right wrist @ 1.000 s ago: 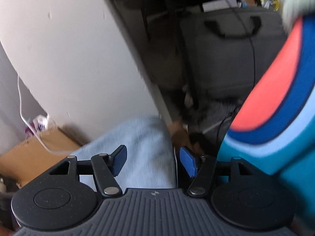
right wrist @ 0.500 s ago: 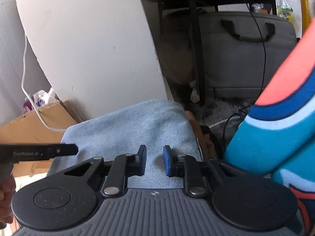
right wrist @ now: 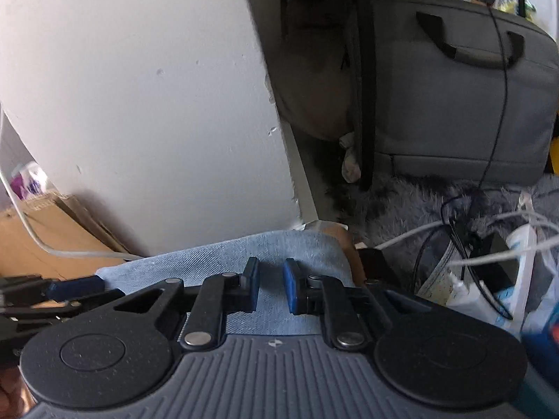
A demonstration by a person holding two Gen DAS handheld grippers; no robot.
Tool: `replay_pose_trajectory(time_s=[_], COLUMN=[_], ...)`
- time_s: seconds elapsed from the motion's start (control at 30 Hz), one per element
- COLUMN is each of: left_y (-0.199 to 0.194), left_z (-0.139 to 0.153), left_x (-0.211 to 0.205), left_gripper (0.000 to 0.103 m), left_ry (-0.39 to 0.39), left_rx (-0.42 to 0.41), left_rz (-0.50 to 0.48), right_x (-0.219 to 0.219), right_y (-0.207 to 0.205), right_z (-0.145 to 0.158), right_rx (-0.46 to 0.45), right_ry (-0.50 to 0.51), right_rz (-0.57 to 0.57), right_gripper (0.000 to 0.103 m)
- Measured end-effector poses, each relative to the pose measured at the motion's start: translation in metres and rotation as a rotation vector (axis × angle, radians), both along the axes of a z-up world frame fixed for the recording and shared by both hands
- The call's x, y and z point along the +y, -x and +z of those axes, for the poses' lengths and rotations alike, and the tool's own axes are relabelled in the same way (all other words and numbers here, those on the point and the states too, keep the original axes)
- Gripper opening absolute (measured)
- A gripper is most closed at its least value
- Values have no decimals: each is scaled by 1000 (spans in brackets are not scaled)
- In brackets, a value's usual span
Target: Fold clothes
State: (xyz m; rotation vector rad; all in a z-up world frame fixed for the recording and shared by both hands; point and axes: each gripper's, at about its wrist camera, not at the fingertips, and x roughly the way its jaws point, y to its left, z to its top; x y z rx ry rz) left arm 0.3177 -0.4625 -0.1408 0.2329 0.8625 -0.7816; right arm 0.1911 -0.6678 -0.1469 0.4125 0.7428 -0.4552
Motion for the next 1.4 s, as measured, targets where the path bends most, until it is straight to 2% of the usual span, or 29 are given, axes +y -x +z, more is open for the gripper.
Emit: replay_pose_trajectory(time_s=[0.13,0.23,0.27,0.33,0.4,0.53,0.7,0.87,1.0,1.07,1.2,1.33,1.4], left_y=[-5,-5,-3,3,15,43,81,106,101,98,100,112,116], left_z=[2,15,20,29,36,45,48,29,16,12,12,13,9], left_x=[-10,-7,-2,7,19,45,64,69,72,75,85,105,116], left_gripper=[41,41,41,41,41,41,41,41,39,34,32,42,42], left_ry=[-48,-36,-11,20,39,86,107,61,80,80,81,105,143], left_rx=[-27,-43,-40,-45,-52,-45,-53,-32,-13,-14,-11,49,102], left_rz=[2,13,15,12,-2,-22,-68,-114,-109,-107,-82,-16,11], right_x=[1,-1,-2,-1,2,22,58,80,92,97,99,101,101], right_y=[1,18,25,43,62,92,119,138,158,171,199,227,240], right_z=[5,18,23,28,30,28,19,6,-5,-7,-6,-7,-10], right_rx=[-35,-94,-115,-146,-156,-137,-98,-47,-14,-12,-40,-93,-135], right_ry=[63,75,73,34,13,8,32,57,60,63,22,-50,-92], right_rz=[13,-18,-28,-46,-41,19,92,123,123,114,50,-52,-108], right_gripper=[21,24,25,39,44,44,44,44,44,44,44,44,45])
